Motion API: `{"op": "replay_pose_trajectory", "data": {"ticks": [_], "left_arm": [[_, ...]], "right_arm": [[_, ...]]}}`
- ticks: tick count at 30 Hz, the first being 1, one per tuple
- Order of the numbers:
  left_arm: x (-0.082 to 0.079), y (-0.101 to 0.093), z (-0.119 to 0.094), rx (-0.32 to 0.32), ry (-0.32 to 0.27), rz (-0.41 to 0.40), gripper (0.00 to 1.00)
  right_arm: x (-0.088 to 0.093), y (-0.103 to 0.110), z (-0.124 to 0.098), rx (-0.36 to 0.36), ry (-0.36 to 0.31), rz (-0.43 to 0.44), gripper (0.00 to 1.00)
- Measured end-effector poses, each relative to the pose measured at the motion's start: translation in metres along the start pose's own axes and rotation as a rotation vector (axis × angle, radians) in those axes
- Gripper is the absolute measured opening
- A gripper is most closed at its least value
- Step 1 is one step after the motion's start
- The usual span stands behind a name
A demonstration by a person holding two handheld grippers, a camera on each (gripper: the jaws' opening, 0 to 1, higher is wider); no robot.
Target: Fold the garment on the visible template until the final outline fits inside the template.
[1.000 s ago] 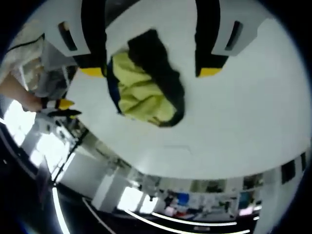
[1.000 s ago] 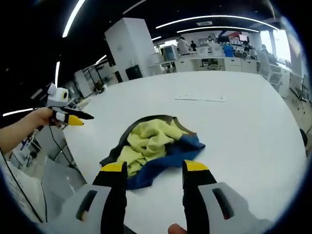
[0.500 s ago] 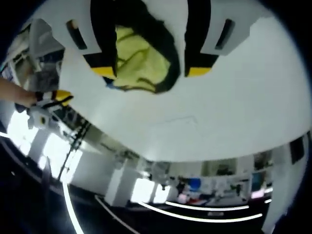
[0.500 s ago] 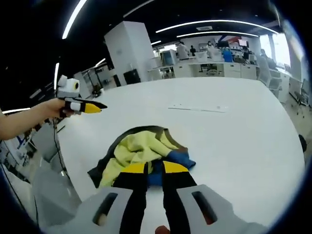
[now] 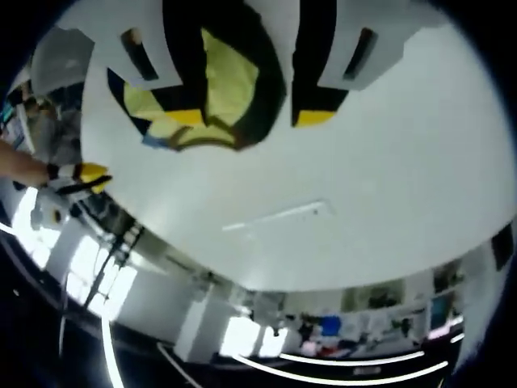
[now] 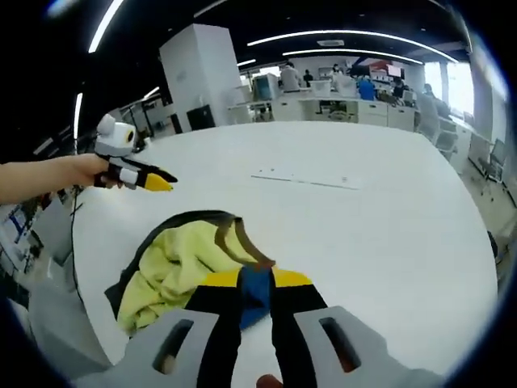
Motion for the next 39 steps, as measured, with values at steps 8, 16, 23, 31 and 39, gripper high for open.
{"op": "replay_pose_trajectory", "data": {"ticks": [8,16,23,31,39], "left_arm": [[-0.006,0.01,0.035,0.001,0.117,0.073,0.33],[-0.013,0.011,0.06,0.049,0.143,0.054,0.32],[-0.008,0.012,0.077,0.063,0.19,0.069,0.32],[0.001,0.014,0.09,0.074,0.248,0.071,0.32],[0.006,0.012,0.097,0.071,0.287,0.101,0.32]], "right_arm": [[0.006,-0.012,0.038,-0.02,0.094,0.032,0.23],[0.011,-0.021,0.066,-0.033,0.137,0.096,0.24],[0.011,-0.026,0.082,-0.03,0.157,0.117,0.24],[0.018,-0.023,0.097,-0.031,0.195,0.107,0.24],[0.025,-0.02,0.103,-0.027,0.231,0.128,0.18]]}}
Point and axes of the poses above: the point that each gripper's makers call its tool centre point, and the gripper's own axes: z roughly forward along the fingers, y roughly to its left, x roughly out of its underside, the point moved 7 cm from there along -z, roughly backward along the fingers, and after that the axes turned 11 degrees about y, right-handed, at the moved point
